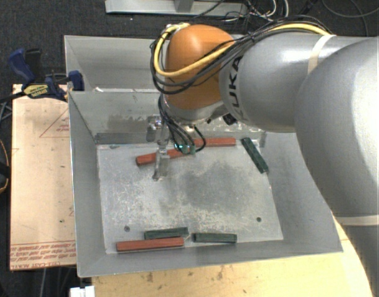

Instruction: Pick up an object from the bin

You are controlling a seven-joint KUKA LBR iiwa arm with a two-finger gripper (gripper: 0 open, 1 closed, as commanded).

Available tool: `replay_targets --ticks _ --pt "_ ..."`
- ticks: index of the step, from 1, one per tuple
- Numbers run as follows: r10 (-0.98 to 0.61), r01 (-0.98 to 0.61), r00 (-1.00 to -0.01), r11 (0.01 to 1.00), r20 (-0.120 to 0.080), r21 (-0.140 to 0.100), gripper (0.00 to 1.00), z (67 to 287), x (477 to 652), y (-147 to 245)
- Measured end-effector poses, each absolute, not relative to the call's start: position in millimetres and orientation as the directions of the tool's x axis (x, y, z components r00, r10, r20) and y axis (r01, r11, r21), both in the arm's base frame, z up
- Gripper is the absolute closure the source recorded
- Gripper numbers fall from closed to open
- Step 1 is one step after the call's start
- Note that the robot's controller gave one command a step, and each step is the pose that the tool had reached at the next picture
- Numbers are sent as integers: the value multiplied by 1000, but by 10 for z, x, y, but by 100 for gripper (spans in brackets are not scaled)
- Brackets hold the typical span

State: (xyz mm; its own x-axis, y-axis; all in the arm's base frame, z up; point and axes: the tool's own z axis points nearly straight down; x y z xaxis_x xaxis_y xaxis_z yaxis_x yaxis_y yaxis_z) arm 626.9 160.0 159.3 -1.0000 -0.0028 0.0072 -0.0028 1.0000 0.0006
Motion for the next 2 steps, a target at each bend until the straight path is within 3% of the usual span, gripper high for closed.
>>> replay_targets --ticks 1,2 --pt "-1 -1 -1000 1000 -1 1 0 1640 6290 1595" --pt "-49 -49 -999 999 -10 3 0 1190 6353 1347"
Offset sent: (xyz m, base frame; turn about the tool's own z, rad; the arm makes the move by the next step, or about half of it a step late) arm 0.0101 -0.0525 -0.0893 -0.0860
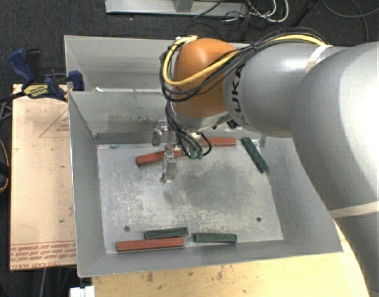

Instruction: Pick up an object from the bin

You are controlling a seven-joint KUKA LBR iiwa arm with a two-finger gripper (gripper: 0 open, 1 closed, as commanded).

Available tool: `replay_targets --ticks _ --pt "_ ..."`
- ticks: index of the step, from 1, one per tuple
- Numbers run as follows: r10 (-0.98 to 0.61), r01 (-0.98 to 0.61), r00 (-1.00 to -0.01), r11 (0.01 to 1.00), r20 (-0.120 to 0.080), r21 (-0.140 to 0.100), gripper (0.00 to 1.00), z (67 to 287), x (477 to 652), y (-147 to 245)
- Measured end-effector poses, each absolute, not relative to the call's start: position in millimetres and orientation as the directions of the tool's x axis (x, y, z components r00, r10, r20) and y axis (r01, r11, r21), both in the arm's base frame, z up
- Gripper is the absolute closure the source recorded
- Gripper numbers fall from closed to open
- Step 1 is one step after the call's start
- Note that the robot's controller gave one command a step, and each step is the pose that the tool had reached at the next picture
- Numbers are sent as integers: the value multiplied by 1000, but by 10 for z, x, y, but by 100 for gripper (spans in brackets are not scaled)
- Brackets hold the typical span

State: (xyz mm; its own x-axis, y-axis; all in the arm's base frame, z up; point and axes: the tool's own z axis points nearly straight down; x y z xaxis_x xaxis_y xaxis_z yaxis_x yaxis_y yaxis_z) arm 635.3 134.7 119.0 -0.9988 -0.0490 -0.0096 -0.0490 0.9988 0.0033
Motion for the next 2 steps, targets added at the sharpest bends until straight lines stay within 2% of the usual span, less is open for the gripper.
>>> replay_targets --ticks 1,2 --pt "-427 -427 -904 904 -9 0 100 734 6331 1343" --pt "-427 -427 -904 904 -9 1 100 734 6331 1343"
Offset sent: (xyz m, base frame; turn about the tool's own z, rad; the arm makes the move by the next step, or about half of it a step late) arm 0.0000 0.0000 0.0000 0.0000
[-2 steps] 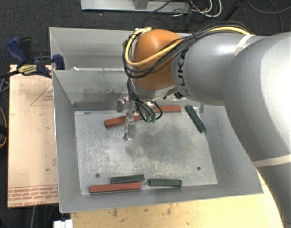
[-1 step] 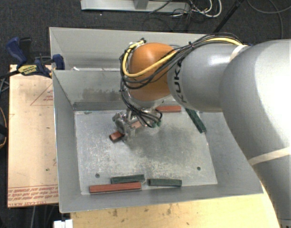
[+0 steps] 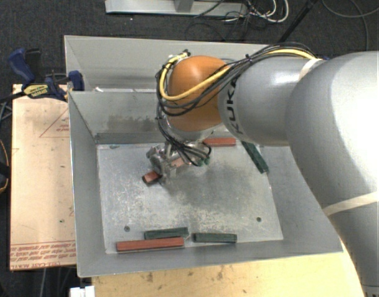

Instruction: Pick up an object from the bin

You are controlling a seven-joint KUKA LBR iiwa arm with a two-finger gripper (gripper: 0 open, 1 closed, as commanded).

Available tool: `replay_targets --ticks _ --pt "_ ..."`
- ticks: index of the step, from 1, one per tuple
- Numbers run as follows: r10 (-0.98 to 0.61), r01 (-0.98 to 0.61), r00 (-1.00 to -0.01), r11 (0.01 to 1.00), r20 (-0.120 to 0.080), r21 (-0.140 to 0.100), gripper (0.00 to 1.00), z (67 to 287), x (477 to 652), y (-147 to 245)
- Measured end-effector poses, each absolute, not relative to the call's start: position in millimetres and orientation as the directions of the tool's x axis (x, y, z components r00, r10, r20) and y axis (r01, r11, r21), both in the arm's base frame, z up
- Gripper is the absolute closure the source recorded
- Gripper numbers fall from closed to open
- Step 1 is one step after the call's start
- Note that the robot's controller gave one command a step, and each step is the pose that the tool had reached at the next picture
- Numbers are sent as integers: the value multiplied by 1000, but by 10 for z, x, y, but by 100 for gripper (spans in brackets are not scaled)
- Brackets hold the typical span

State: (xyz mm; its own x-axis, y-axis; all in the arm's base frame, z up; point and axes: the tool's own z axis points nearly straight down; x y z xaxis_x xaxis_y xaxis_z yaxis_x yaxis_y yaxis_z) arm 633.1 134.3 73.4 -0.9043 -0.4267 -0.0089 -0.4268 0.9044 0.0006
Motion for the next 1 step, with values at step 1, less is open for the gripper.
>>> replay_targets --ticks 1 --pt "-478 -478 -878 878 -9 -2 100 2334 6264 859"
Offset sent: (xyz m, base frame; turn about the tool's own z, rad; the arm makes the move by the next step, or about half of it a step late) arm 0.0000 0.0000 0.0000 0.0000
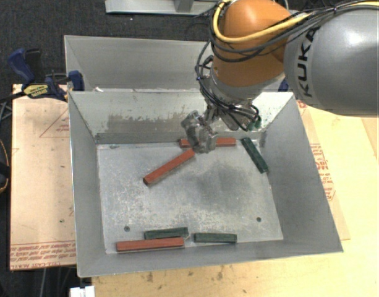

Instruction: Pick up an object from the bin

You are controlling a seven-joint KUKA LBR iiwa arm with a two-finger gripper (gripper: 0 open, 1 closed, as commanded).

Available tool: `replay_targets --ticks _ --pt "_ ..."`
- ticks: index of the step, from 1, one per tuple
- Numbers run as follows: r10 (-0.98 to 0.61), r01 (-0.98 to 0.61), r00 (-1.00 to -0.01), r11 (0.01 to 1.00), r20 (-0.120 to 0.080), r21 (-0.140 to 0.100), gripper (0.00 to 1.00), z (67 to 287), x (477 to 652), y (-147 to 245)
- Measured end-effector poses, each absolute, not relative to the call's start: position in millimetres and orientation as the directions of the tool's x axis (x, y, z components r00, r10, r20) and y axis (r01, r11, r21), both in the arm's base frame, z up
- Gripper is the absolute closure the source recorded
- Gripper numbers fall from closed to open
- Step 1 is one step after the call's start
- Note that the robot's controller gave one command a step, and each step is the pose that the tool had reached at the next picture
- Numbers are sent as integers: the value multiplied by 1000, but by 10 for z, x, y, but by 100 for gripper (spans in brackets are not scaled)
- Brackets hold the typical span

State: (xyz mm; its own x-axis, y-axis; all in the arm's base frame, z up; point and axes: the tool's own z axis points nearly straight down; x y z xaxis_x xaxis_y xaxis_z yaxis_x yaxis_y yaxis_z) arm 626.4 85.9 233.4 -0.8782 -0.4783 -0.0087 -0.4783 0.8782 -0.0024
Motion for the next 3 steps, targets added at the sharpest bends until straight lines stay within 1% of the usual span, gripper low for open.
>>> replay_targets --ticks 1,2,3 --pt "-479 -479 -878 878 -4 0 0 2310 6252 864" --pt "-479 -479 -878 878 -4 0 0 2309 6252 864" --pt "-491 -491 -871 871 -8 -2 0 1784 6189 909"
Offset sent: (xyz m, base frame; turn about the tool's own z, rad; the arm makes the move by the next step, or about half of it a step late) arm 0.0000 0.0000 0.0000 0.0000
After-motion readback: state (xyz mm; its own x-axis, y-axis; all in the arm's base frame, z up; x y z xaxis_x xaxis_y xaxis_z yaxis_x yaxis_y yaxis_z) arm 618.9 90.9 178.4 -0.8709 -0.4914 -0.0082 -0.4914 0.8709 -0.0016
